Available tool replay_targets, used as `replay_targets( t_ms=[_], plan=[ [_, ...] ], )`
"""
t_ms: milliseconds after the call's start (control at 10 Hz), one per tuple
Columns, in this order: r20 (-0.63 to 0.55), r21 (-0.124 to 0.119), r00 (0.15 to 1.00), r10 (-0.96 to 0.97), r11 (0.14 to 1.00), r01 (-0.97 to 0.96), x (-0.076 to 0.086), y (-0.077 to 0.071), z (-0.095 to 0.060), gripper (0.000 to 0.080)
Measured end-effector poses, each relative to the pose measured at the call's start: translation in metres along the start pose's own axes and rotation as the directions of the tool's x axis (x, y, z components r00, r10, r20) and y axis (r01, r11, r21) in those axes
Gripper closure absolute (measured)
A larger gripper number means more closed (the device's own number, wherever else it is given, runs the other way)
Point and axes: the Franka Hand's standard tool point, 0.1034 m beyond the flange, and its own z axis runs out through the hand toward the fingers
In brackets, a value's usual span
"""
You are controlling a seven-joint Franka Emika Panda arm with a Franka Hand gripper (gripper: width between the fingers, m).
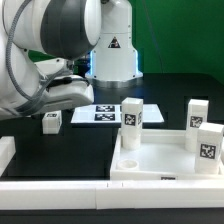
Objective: Assemble square table
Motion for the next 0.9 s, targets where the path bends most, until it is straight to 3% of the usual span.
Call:
replay_targets(
  t_ms=[100,400,600,900],
  plan=[
    [0.02,-0.003,1.0,0.005,1.0,-0.005,-0.002,0.002,0.0,0.0151],
    [0.079,-0.065,0.994,0.077,0.995,-0.072,0.015,0.005,-0.002,0.0151],
    [0.061,-0.07,0.995,0.077,0.995,-0.073,0.02,0.007,0.009,0.0151],
    [0.066,-0.07,0.995,0.076,0.995,-0.071,0.019,0.006,0.011,0.019]
  ],
)
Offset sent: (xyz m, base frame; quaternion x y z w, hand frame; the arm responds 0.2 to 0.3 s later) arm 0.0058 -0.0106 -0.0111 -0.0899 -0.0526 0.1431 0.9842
